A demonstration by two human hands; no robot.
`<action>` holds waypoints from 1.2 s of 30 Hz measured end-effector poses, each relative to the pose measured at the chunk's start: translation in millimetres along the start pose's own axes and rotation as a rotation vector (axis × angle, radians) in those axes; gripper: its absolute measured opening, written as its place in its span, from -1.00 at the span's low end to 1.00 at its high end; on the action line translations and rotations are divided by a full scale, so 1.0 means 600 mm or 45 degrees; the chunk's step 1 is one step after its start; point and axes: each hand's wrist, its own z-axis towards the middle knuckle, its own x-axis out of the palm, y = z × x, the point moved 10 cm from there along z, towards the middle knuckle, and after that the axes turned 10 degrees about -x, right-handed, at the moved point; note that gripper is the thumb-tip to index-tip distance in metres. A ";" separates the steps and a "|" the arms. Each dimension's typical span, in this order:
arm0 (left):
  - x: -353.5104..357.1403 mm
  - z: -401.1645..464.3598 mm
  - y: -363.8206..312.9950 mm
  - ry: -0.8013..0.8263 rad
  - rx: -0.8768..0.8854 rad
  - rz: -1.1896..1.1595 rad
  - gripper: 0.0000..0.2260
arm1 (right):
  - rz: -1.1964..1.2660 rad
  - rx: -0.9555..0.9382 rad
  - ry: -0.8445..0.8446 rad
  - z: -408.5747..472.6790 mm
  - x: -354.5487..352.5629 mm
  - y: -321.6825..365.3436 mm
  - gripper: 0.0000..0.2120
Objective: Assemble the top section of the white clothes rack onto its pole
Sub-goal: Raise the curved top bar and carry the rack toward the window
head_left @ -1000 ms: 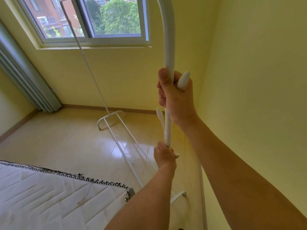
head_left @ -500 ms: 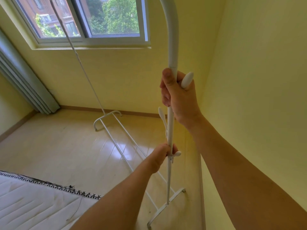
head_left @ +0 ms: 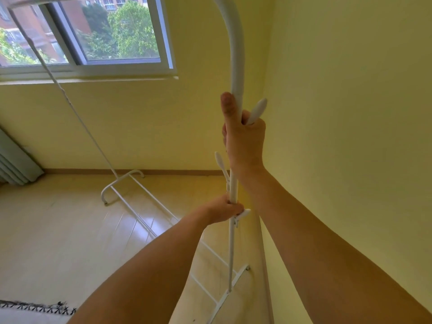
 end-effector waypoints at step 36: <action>-0.254 0.351 -0.097 -0.625 -0.039 -0.065 -0.71 | 0.081 -0.080 0.347 0.393 0.081 -0.197 -0.41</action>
